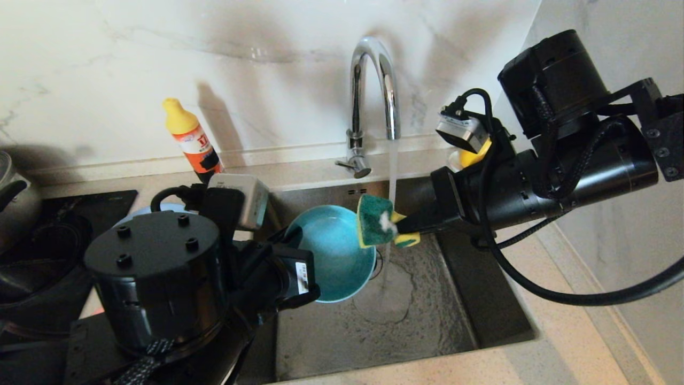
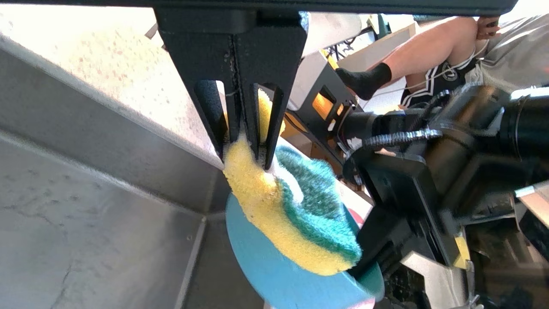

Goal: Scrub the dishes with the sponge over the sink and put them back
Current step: Wipe the bowl, then rinse the bowl

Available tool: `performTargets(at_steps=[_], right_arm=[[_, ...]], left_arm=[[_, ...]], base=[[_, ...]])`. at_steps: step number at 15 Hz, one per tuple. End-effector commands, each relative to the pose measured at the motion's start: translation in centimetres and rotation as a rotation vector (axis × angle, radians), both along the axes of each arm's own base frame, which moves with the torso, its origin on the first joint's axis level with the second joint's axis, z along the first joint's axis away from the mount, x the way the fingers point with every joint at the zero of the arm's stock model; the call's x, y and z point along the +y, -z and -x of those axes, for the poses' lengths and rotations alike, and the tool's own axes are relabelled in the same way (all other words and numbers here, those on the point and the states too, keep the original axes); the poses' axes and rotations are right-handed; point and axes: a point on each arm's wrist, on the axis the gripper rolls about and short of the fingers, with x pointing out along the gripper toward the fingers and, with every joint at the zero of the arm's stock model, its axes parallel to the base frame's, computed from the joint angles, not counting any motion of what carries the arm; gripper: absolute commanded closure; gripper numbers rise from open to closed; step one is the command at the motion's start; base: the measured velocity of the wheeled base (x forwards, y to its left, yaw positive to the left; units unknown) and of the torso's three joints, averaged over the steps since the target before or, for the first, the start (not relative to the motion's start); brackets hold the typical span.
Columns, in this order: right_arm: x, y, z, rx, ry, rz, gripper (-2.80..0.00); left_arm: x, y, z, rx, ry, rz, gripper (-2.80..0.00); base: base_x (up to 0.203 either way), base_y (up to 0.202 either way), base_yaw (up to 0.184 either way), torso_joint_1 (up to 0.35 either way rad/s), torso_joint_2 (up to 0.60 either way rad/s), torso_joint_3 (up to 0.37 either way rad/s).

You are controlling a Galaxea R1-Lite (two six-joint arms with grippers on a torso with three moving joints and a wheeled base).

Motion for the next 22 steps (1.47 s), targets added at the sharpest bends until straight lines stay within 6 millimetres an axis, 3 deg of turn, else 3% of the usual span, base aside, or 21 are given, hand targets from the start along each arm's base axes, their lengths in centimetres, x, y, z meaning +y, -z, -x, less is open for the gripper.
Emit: performTargets(at_steps=[1, 5, 8, 11, 13, 15, 17, 22], right_arm=[[-1.0, -0.4, 0.5, -0.005, 0.015, -0.008, 0.0], [-3.8, -1.8, 2.3, -0.036, 0.057, -0.034, 0.0], [-6.2, -2.7, 4.4, -0.068, 0.094, -0.055, 0.0], [-8.4, -2.0, 6.7, -0.06, 0.134, -0.049, 0.0], [-9.6, -1.5, 8.1, -0.059, 0.158, -0.045, 0.0], [-10.4, -0.8, 9.3, -0.05, 0.166, -0.041, 0.0], [-10.9, -0.6, 10.4, -0.055, 0.165, -0.045, 0.0], [-10.8, -0.3, 10.1, -0.044, 0.17, -0.036, 0.0]], left_arm=[[0.0, 0.0, -0.1, -0.002, -0.007, 0.003, 0.0], [-0.4, 0.2, -0.9, 0.015, 0.018, 0.028, 0.0], [-1.3, 1.4, -2.6, 0.082, 0.009, 0.055, 0.0], [-1.8, 2.2, -4.0, 0.229, 0.044, 0.084, 0.0], [-2.2, 1.5, -5.2, 0.321, 0.046, 0.135, 0.0], [-2.7, 1.2, -7.1, 0.402, 0.022, 0.194, 0.0], [-3.5, 2.4, -9.3, 0.449, -0.009, 0.205, 0.0], [-4.0, 3.6, -13.9, 0.446, -0.077, 0.244, 0.0]], base=[[0.0, 0.0, 0.0, 0.0, 0.0, 0.0], [0.0, 0.0, 0.0, 0.0, 0.0, 0.0], [0.0, 0.0, 0.0, 0.0, 0.0, 0.0], [0.0, 0.0, 0.0, 0.0, 0.0, 0.0], [0.0, 0.0, 0.0, 0.0, 0.0, 0.0], [0.0, 0.0, 0.0, 0.0, 0.0, 0.0], [0.0, 0.0, 0.0, 0.0, 0.0, 0.0], [0.0, 0.0, 0.0, 0.0, 0.0, 0.0]])
